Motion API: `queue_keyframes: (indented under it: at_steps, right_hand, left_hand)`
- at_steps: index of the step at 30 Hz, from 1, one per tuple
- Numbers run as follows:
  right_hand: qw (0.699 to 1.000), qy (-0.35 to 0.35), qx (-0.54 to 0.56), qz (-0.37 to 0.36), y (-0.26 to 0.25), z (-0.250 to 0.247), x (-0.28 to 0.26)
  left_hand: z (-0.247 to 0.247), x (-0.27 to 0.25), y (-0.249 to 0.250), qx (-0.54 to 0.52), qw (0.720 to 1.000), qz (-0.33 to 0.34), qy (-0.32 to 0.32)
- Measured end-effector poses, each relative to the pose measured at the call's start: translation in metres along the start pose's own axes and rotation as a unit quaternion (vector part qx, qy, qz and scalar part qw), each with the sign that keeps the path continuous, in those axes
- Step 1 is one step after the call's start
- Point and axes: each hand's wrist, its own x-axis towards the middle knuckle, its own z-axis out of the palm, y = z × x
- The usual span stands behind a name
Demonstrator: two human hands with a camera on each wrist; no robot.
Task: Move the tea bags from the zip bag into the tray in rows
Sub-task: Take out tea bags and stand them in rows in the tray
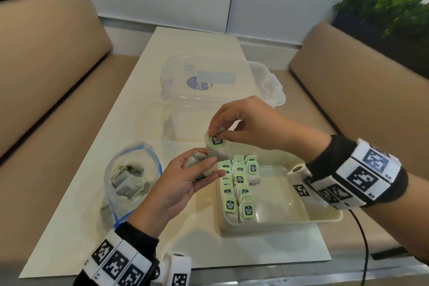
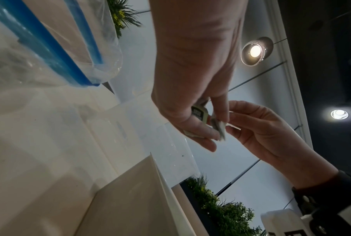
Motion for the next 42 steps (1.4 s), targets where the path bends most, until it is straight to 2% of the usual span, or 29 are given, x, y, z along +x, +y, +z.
queue_keyframes:
  at_steps: [7, 11, 16, 24, 27, 31, 37, 39, 42]
  right_hand:
    - [0.998, 0.014, -0.044, -0.045, -0.006, 0.002, 0.002]
    - [0.996, 0.025, -0.072, -0.045, -0.006, 0.003, 0.003]
    - [0.999, 0.033, -0.028, -0.031, 0.000, 0.004, 0.000]
    - [0.982, 0.099, 0.158, 0.030, 0.019, 0.009, -0.013]
    - [0.978, 0.115, 0.171, 0.039, 0.021, 0.009, -0.015]
    - [0.983, 0.125, 0.130, 0.021, 0.019, 0.008, -0.015]
    - [0.997, 0.057, 0.046, -0.004, 0.018, -0.011, -0.024]
    - [1.000, -0.010, -0.002, 0.002, 0.022, -0.017, -0.032]
    - [0.980, -0.161, -0.078, 0.085, 0.034, -0.022, -0.050]
  left_hand:
    - [0.001, 0.003, 0.002, 0.001, 1.000, 0.015, 0.025]
    - [0.001, 0.003, 0.001, 0.011, 0.999, 0.022, 0.028]
    - [-0.001, 0.005, 0.001, 0.013, 0.997, 0.054, 0.047]
    - [-0.003, 0.005, 0.009, 0.035, 0.989, 0.129, 0.069]
    - [-0.001, 0.007, 0.008, 0.043, 0.987, 0.137, 0.068]
    - [-0.003, 0.010, 0.004, 0.038, 0.991, 0.118, 0.058]
    - [-0.021, 0.009, -0.002, 0.009, 0.994, 0.085, 0.074]
    - [-0.027, 0.007, 0.000, 0.001, 0.993, 0.084, 0.086]
    - [-0.037, 0.004, 0.003, -0.004, 0.991, 0.093, 0.093]
